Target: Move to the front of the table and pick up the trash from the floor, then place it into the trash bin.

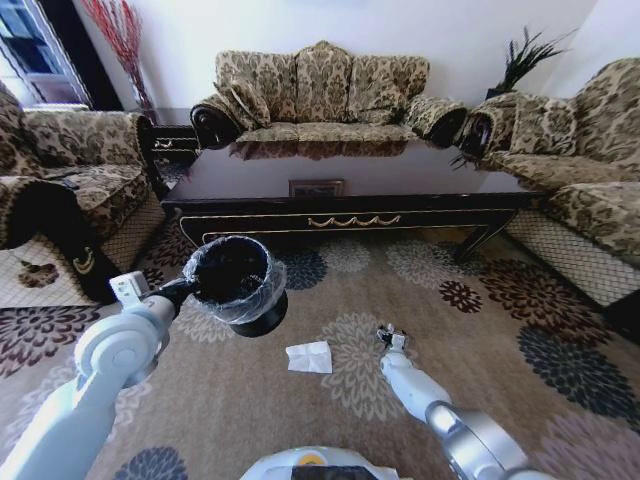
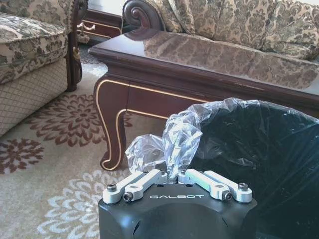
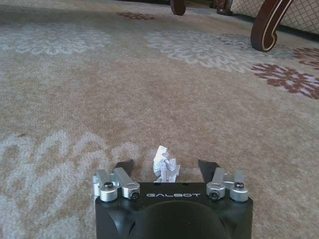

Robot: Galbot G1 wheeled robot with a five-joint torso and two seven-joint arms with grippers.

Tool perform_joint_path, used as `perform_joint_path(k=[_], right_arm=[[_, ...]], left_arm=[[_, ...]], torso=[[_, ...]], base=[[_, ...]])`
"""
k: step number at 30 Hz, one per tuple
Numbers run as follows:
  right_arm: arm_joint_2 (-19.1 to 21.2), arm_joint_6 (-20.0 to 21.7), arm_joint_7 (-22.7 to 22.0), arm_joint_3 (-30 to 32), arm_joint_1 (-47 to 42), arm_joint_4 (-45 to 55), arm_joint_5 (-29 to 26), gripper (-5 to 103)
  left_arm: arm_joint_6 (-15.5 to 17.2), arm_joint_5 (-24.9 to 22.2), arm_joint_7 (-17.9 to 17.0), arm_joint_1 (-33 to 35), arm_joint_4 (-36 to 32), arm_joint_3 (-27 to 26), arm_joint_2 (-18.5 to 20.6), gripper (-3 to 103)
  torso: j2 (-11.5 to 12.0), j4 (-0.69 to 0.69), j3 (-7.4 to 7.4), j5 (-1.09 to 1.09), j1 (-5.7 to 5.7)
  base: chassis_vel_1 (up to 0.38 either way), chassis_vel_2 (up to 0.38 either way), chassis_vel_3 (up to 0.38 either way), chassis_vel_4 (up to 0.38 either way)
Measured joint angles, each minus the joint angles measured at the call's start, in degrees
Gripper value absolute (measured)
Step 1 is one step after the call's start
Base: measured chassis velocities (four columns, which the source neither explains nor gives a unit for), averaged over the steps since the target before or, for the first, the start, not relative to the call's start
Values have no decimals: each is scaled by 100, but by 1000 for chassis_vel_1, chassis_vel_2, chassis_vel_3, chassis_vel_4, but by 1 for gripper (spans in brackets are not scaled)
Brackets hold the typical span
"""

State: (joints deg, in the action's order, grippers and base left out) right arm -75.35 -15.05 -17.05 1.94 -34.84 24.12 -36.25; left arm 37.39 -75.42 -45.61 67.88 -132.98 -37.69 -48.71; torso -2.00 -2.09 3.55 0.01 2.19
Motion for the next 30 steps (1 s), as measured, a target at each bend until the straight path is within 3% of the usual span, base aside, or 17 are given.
perform_joint_path(k=[5, 6, 9, 15, 16, 18, 20, 25, 30], right_arm=[[13, -7, -30, 12, -80, 146, 11, 55], [13, -7, -30, 12, -80, 146, 11, 55], [94, -5, -165, 10, -278, 473, -4, 38], [273, -5, -326, -20, -704, 1138, -91, 23], [330, -5, -357, -12, -838, 1326, -121, 12], [361, -5, -376, -4, -911, 1432, -139, 12], [475, -5, -418, 23, -1112, 1757, -180, 2], [726, -5, -485, 53, -1392, 2364, -265, 0], [1238, -51, -566, 138, -1879, 3547, -253, 0]], left_arm=[[0, -4, 0, 34, -20, -44, 21, 4], [0, -4, 0, 34, -20, -44, 21, 4], [0, -4, 0, 36, -21, -48, 7, 4], [0, 4, 0, 27, -22, -41, -36, 4], [0, 10, 0, 22, -21, -25, -45, 4], [0, 11, 0, 20, -21, -16, -49, 4], [0, 18, 3, 14, -15, 5, -55, 4], [0, 57, 4, 40, 3, 51, -84, 4], [-1, 202, 3, 221, -14, 273, -229, 4]], torso=[[0, 0, 0, 0, 0], [0, 0, 0, 0, 0], [0, -5, 0, -1, 0], [0, -3, 1, 0, 0], [-1, -2, 0, 0, 0], [-1, -2, 0, -1, 0], [-1, -3, 0, 1, 0], [-1, -2, 1, 0, 0], [-2, -2, 0, -1, 0]], base=[[0, 0, 0, 0], [0, 0, 0, 0], [0, 0, 0, 0], [0, 0, 0, 0], [0, 0, 0, 0], [0, 0, 0, 0], [0, 0, 0, 0], [0, 0, 0, 0], [0, 0, 0, 0]])
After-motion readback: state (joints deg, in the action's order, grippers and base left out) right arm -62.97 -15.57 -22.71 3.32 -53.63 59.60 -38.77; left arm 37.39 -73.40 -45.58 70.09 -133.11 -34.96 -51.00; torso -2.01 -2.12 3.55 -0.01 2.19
